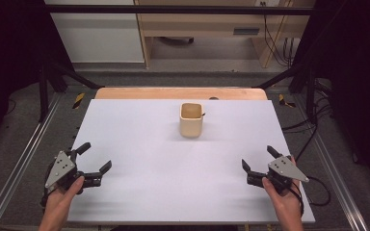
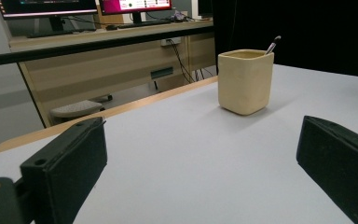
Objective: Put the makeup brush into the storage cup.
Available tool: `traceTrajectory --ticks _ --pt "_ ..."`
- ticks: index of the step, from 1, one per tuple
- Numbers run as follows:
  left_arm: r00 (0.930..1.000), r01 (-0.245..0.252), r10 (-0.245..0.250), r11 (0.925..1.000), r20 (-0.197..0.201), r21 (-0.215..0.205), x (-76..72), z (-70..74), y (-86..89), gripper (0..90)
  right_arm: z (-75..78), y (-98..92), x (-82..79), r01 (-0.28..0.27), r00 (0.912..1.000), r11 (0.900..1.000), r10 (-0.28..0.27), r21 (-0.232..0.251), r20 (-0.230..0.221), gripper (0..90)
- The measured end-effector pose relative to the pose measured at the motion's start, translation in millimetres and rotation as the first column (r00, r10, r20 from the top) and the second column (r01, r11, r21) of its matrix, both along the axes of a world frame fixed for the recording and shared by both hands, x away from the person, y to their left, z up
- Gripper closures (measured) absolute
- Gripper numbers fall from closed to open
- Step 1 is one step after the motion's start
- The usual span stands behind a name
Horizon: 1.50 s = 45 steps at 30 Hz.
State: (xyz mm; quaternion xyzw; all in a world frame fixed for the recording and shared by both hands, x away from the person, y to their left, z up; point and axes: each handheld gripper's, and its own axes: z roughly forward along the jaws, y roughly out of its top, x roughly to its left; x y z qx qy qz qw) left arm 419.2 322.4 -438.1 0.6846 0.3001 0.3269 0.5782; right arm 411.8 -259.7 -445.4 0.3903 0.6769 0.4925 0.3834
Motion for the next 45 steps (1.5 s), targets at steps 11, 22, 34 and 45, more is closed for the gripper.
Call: traceTrajectory --ticks 11,22,34,45 --pt "1.0 0.001 -0.001 1.0 0.003 -0.007 -2.2 -9.0 3.1 1.7 -7.8 -12.6 -6.8 0.017 0.9999 1.0 -0.017 0.007 -0.001 3.3" --pt "0.9993 0.012 -0.012 0.9998 0.037 -0.014 -3.4 -17.5 5.1 1.8 -15.8 -23.0 -9.4 0.021 0.9998 0.999 -0.021 0.035 0.007 3.1" --pt "0.9978 0.015 -0.012 0.999 0.066 -0.043 -5.7 -20.3 4.9 1.8 -17.3 -23.1 -5.8 0.005 0.9995 0.996 -0.008 0.09 0.03 2.8" --pt "0.9973 0.03 -0.026 0.9981 0.069 -0.055 -7.1 -21.3 -0.9 1.7 -15.3 -4.6 9.8 -0.026 0.9985 0.993 0.02 0.111 0.051 3.2"
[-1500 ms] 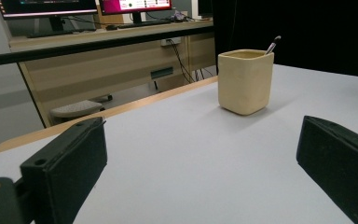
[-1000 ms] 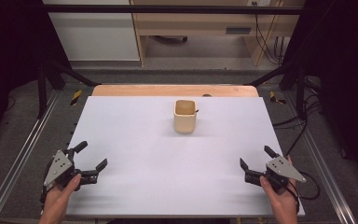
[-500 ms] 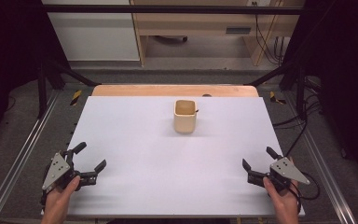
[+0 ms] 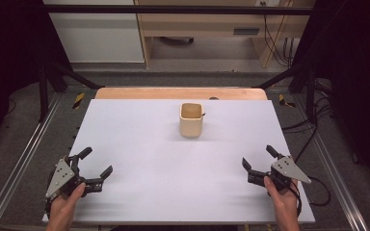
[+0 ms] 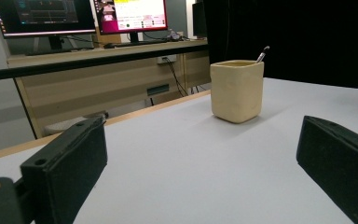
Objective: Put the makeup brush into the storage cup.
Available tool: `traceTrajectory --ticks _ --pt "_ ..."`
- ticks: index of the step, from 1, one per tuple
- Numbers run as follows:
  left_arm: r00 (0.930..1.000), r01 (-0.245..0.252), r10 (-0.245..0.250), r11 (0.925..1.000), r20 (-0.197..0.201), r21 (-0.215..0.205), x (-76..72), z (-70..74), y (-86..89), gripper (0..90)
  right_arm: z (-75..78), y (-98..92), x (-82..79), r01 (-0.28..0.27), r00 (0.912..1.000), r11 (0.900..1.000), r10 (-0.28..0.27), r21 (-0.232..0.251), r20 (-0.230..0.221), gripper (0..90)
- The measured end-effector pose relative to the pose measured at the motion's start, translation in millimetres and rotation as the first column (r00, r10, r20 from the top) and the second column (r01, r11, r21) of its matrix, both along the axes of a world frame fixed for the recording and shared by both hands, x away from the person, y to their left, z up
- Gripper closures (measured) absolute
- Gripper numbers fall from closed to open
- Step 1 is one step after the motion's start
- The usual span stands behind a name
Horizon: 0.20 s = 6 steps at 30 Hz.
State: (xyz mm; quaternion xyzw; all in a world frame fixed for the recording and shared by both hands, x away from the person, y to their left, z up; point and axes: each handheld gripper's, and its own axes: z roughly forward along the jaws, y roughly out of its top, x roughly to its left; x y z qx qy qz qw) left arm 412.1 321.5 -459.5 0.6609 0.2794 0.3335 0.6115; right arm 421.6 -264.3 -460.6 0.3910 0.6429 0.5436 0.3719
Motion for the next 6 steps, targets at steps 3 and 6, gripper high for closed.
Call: traceTrajectory --ticks 3,6 --pt "1.0 0.0 0.0 1.0 -0.006 -0.006 -0.2 -1.6 -0.9 1.7 -2.0 0.7 2.6 0.003 1.0 1.0 -0.003 0.013 -0.001 3.0" --pt "1.0 -0.001 0.001 1.0 -0.008 0.002 -0.3 -2.4 -1.4 1.7 -4.5 -1.4 2.3 0.008 0.9999 1.0 -0.007 0.022 -0.008 3.1"
